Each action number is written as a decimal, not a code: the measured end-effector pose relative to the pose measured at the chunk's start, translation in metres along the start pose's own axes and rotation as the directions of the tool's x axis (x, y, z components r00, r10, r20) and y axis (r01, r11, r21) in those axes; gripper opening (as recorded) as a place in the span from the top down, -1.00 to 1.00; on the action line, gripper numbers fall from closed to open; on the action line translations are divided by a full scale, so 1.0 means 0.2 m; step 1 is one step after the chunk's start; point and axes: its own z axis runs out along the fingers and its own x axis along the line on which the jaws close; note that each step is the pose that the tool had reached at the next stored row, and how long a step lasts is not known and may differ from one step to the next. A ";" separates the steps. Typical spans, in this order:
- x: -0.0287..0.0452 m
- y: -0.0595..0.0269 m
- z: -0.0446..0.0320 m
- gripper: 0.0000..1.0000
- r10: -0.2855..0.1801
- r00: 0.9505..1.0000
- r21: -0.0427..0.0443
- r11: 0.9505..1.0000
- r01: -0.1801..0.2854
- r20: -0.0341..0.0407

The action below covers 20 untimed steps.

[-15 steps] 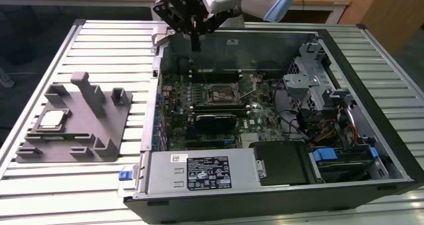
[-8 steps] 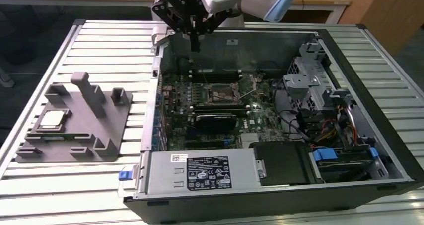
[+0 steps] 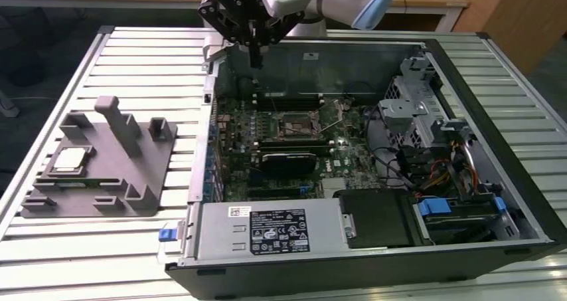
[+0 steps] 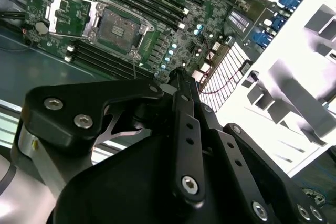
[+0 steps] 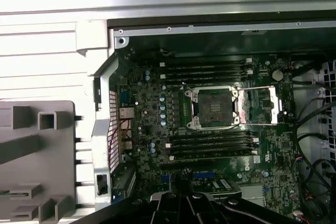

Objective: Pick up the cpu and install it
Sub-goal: 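Reach for the cpu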

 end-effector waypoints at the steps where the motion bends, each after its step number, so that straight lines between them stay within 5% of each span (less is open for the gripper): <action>1: 0.004 0.001 0.000 0.79 0.000 1.000 0.000 1.000 0.000 0.000; 20: 0.079 0.016 0.006 0.79 0.001 1.000 0.000 1.000 -0.001 0.000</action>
